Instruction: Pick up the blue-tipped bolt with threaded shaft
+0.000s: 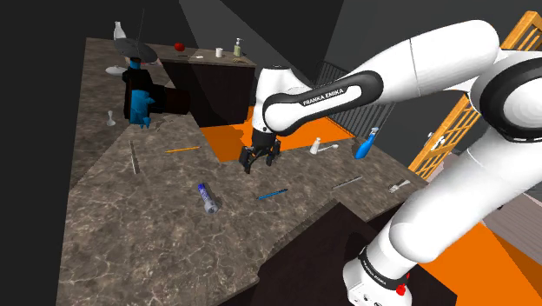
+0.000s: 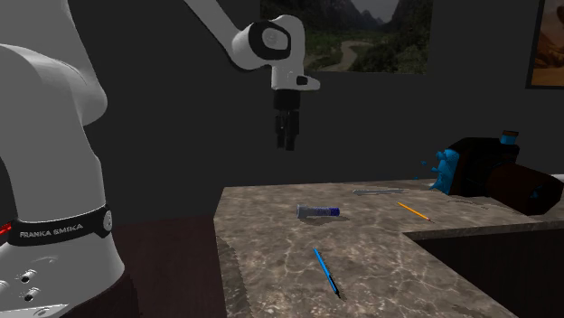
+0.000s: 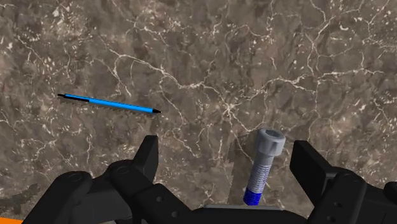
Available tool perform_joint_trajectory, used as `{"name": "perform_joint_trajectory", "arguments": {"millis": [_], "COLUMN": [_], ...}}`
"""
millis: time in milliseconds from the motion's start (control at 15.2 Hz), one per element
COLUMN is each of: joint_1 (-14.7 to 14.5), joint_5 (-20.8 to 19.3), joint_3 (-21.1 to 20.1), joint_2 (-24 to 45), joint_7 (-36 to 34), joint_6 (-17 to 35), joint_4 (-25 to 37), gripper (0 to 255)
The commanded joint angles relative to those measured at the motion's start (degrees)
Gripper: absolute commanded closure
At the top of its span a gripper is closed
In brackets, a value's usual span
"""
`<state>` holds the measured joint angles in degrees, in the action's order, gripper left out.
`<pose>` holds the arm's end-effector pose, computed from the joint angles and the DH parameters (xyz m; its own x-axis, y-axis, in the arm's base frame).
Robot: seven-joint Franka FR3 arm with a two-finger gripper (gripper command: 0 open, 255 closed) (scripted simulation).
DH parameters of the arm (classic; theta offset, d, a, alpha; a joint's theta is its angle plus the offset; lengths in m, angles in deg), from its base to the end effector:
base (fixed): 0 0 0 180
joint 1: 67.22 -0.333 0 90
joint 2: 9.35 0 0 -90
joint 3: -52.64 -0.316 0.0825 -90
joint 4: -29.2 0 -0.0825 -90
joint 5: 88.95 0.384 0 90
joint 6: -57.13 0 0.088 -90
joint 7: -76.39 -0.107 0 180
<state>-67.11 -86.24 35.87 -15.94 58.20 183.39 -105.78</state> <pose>0.4613 0.1401 0.3700 0.9975 -0.0581 -0.0407 -0.0578 -0.9983 0.0094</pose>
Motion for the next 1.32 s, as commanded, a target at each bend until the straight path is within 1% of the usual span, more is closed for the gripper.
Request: {"name": "perform_joint_trajectory", "arguments": {"millis": [0,330,660,924,1254], "joint_1": [0.02,-1.40,-4.24,-6.88,-9.94], "joint_5": [-1.87,-7.08,-11.55,-13.83,-15.19], "joint_3": [-0.73,-1.03,0.46,2.12,4.00], "joint_2": [5.30,17.49,29.47,38.90,50.54], "joint_7": [-2.72,-9.56,-15.19,-18.37,-20.83], "joint_6": [2.40,5.92,7.37,7.20,5.45], "joint_4": [2.48,9.73,18.88,27.61,40.20], "gripper": [0,0,0,0,0]}}
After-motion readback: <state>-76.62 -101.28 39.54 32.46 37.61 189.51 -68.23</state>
